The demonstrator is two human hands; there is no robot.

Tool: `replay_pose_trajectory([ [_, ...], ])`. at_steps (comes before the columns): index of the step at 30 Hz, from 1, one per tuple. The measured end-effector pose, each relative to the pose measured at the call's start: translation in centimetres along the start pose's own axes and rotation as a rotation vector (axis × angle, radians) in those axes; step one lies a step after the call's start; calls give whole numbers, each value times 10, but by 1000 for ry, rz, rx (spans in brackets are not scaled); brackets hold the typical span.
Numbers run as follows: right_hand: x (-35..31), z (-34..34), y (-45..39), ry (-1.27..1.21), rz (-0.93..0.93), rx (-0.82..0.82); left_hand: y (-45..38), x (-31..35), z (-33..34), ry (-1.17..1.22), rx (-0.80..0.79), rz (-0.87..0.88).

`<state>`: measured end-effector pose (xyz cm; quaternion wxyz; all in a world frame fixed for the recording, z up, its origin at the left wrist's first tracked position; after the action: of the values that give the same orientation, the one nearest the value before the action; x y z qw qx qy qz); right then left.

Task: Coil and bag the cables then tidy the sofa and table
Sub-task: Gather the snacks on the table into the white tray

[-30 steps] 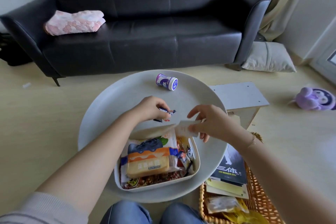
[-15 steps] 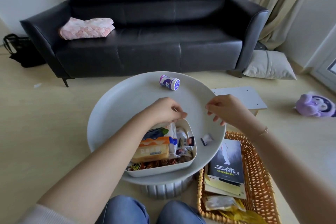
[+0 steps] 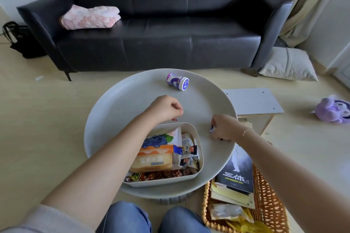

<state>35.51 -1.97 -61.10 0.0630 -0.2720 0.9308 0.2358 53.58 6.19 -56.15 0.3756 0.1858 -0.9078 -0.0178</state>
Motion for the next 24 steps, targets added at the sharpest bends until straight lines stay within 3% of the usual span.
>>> replay_pose_trajectory([
  [4, -7, -4, 3, -156, -49, -28, -18, -4, -6, -40, 71, -28],
  [8, -44, -19, 32, -492, -238, -235, -46, -12, -20, -100, 164, -31],
  [13, -70, -26, 43, -481, -310, -373, -93, -9, -19, -329, 166, 9],
  [16, -68, -33, 30, -357, -293, -235, -118, -4, -17, -479, 174, 65],
  [19, -51, -46, 6, -432, -199, -47, -142, -1, -15, -684, 131, 117],
  [24, -28, -43, -14, -411, -138, 31, -167, -14, -8, -769, 72, 124],
])
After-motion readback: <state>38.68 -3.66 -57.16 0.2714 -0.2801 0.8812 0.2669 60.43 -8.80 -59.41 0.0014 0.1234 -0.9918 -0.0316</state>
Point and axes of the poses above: each hand's wrist, its own y-axis away from the middle knuckle, its own z-axis out of the palm, x = y × z, the point moved 6 cm from there along -y, towards the middle knuckle
